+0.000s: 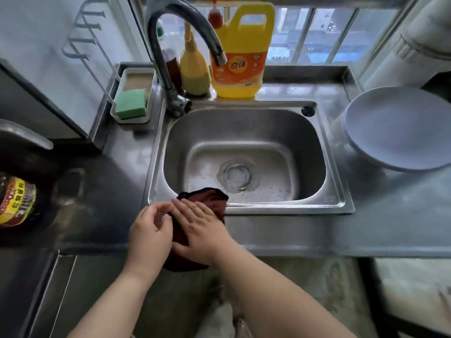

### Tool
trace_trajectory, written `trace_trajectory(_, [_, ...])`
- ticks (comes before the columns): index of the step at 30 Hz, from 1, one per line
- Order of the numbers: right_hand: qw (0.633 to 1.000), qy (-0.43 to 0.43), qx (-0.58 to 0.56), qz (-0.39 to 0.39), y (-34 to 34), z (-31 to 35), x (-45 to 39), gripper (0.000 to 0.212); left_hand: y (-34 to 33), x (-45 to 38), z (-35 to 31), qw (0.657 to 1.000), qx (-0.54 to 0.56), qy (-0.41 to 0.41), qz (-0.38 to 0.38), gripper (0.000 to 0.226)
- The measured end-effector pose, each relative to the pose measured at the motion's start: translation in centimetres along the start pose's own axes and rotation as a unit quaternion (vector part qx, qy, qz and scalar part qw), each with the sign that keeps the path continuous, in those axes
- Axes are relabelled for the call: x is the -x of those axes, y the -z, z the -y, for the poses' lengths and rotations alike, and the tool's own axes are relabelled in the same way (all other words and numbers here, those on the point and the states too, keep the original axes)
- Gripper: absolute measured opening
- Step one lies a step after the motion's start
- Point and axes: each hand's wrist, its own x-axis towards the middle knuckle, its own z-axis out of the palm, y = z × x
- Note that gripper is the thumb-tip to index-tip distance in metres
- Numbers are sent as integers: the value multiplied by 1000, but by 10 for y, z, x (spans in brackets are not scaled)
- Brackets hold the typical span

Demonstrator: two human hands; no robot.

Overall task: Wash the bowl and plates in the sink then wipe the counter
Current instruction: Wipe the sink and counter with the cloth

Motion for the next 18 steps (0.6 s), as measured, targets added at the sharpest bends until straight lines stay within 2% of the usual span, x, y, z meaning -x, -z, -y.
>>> trace_trajectory(2, [999, -27, 17, -29, 7, -32, 30, 84, -5, -8, -3, 1000, -4, -9, 14, 23])
trace_trajectory(8, [968, -225, 107, -31, 51, -154, 158, 84, -31, -13, -33, 992, 16, -41, 122, 21])
trace_trajectory(12, [929, -344, 107, -87, 36, -144, 149, 87, -54, -17, -48, 987, 22, -71, 145, 21])
trace_trajectory(13, [933, -332, 99, -98, 28, -130, 135, 87, -62, -17, -53, 985, 19, -80, 151, 21])
trace_trajectory(15, [959, -249, 86, -110, 19, -108, 116, 86, -80, -15, -64, 981, 9, -105, 165, 22])
trace_trajectory(17, [977, -169, 82, -101, 25, -116, 121, 84, -97, -13, -74, 973, 4, -127, 192, 22])
trace_trajectory(18, [979, -157, 88, -98, 30, -130, 134, 84, -104, -13, -79, 969, 5, -131, 208, 23])
